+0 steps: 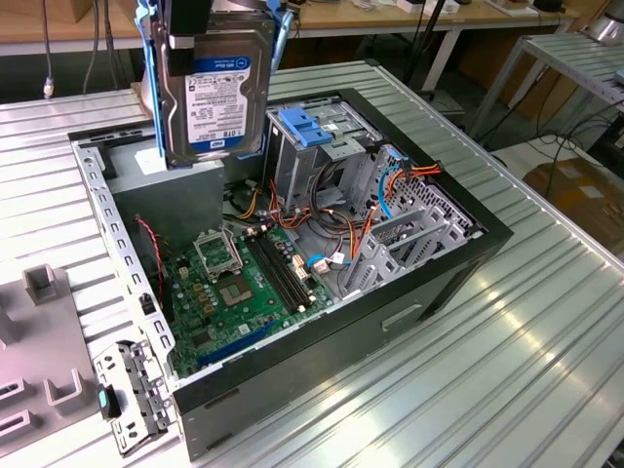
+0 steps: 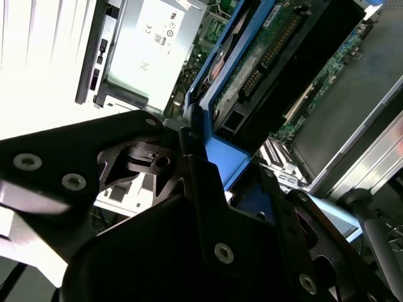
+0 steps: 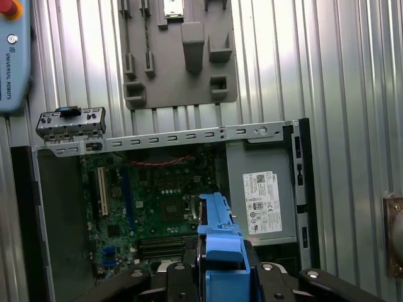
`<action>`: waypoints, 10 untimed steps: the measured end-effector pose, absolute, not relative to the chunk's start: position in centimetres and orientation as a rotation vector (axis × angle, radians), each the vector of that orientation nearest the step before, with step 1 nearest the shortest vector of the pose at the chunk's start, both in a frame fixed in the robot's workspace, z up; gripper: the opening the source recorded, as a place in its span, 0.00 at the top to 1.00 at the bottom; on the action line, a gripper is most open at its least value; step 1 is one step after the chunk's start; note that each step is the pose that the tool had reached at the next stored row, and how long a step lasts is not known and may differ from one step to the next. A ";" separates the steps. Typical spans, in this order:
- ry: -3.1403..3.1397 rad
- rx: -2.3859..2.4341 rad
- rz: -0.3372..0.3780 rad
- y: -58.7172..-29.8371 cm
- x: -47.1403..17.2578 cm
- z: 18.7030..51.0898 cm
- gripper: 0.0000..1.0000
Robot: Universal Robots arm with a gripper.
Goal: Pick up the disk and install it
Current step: 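Insert the disk into the insertion slot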
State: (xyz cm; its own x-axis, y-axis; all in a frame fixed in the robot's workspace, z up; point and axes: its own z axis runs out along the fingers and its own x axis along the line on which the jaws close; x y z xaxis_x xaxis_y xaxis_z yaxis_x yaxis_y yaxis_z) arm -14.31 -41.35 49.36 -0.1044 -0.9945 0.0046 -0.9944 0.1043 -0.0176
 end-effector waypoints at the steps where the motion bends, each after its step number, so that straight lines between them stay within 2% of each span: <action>1: 2.328 -2.097 -0.025 -41.4 -14.3 49.4 0.63; 10: 2.328 -2.097 -0.025 -41.7 -14.3 49.4 0.63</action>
State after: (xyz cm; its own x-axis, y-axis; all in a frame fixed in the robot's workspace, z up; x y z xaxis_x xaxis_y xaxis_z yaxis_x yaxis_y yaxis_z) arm -14.32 -41.72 49.36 -0.1045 -0.9945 0.0046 -0.9944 0.1044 -0.0176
